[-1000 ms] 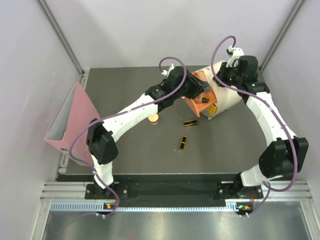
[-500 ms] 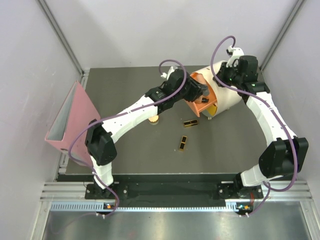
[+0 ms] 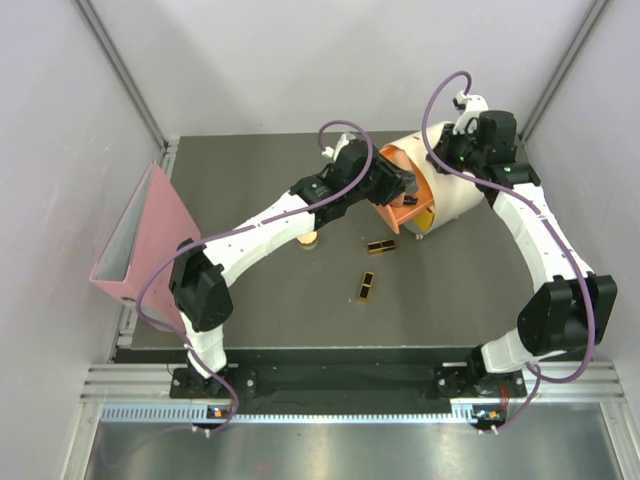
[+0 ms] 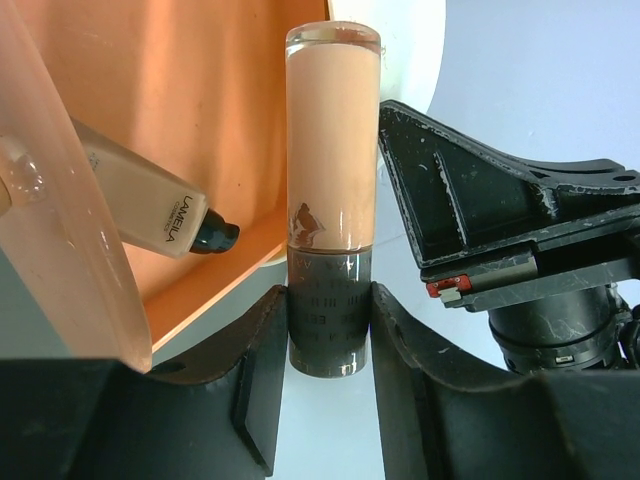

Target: Organize the makeup

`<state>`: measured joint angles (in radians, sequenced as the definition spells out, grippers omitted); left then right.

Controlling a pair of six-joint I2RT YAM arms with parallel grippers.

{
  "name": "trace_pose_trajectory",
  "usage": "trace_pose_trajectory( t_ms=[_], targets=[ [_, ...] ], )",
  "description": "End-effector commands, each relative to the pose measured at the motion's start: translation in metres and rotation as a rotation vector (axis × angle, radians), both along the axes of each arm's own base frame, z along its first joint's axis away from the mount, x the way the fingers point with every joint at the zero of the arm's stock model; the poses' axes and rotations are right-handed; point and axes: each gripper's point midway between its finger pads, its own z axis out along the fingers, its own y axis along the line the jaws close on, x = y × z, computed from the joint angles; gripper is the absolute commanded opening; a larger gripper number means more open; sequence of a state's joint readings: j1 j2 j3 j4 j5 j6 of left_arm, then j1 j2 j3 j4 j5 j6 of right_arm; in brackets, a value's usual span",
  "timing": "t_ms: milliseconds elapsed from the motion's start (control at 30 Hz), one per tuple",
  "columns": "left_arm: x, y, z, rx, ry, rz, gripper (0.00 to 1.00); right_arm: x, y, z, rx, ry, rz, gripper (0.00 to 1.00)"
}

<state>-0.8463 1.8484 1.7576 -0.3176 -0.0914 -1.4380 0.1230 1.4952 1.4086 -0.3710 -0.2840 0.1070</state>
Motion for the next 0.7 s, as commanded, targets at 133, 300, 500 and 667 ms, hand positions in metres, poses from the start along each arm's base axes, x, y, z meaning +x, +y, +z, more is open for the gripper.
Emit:
trace_pose_trajectory(
  t_ms=[133,300,500,667],
  targets=[
    [-0.008,-0.006,0.055,-0.133,-0.059,-0.043,0.45,-0.044,-0.017,-0.089,-0.076,0.349,-0.031,0.05],
    [-0.007,-0.006,0.057,-0.136,-0.06,-0.046,0.46,-0.044,-0.018,-0.088,-0.078,0.345,-0.033,0.05],
    [0.002,0.001,0.063,-0.137,-0.077,-0.015,0.47,-0.046,-0.019,-0.088,-0.078,0.348,-0.037,0.05],
    [0.011,0.007,0.073,-0.153,-0.101,0.003,0.47,-0.048,-0.02,-0.089,-0.08,0.35,-0.039,0.05]
  ],
)
